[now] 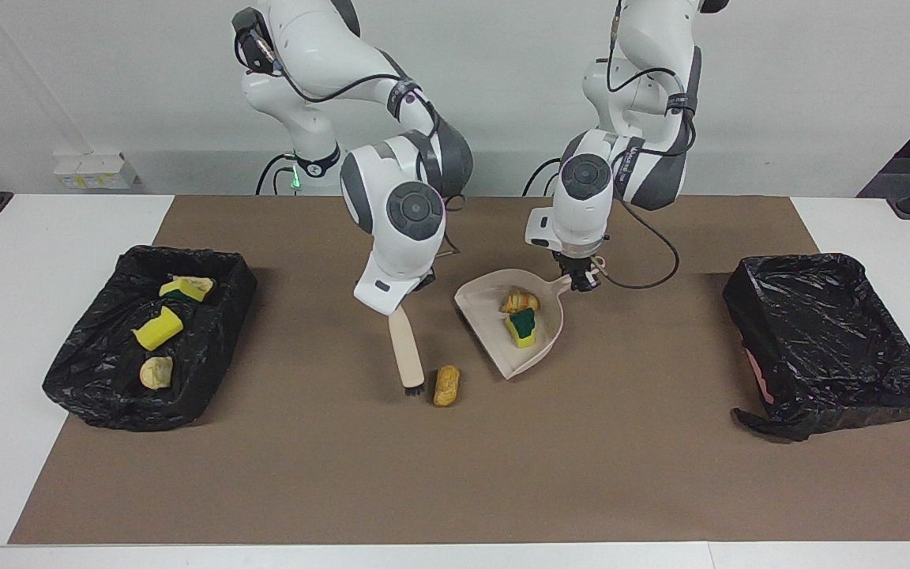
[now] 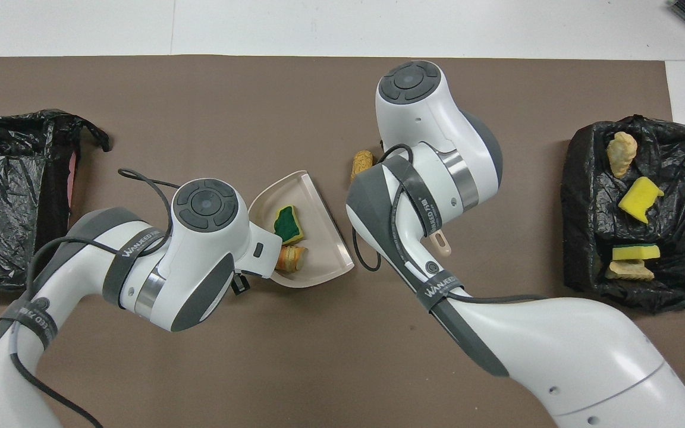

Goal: Sweep and dump trash in bin
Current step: 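Sweep the last bread piece into the dustpan with the right gripper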

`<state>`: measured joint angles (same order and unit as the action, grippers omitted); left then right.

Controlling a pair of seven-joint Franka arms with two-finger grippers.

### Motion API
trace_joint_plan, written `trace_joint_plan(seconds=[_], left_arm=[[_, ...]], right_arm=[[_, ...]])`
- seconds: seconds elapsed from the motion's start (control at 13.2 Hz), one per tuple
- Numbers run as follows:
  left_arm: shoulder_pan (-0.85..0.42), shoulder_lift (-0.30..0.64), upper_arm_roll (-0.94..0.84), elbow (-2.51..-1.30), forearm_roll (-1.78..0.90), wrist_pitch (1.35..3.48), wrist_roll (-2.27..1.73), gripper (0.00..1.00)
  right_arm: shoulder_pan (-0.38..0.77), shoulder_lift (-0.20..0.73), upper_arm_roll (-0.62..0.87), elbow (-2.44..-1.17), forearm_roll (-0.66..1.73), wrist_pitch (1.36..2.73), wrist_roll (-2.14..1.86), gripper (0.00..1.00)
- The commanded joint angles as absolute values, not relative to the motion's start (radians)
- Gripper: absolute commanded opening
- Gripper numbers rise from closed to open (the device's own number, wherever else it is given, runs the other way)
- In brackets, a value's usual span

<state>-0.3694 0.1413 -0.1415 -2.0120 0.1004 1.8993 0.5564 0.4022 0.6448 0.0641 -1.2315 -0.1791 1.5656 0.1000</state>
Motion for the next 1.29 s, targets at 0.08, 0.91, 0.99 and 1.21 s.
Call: trace_joint_plan(seconds=[0.08,0.91,0.99,1.21], left_arm=[[-0.351,0.172,-0.146,-1.944,0.106,1.807,0.543,0.00],[-0.350,0.163,-0.147,-1.985,0.100,1.789,0.540,0.00],[-0.342,0.163,-0.147,-1.986,0.100,1.789,0.540,0.00],[-0.339,0.161,-0.147,-1.993,0.101,1.790,0.541,0.00]], right_arm=[[0.405,0.654,0.078,-1.203,-0.190,1.616,0.049,0.00],[0.353,0.629,0.098,-1.298,-0.248,1.665,0.008,0.00],[0.374,0.640,0.100,-1.299,-0.253,1.667,0.011,0.00],[0.420,0.647,0.112,-1.298,-0.230,1.658,0.008,0.00]])
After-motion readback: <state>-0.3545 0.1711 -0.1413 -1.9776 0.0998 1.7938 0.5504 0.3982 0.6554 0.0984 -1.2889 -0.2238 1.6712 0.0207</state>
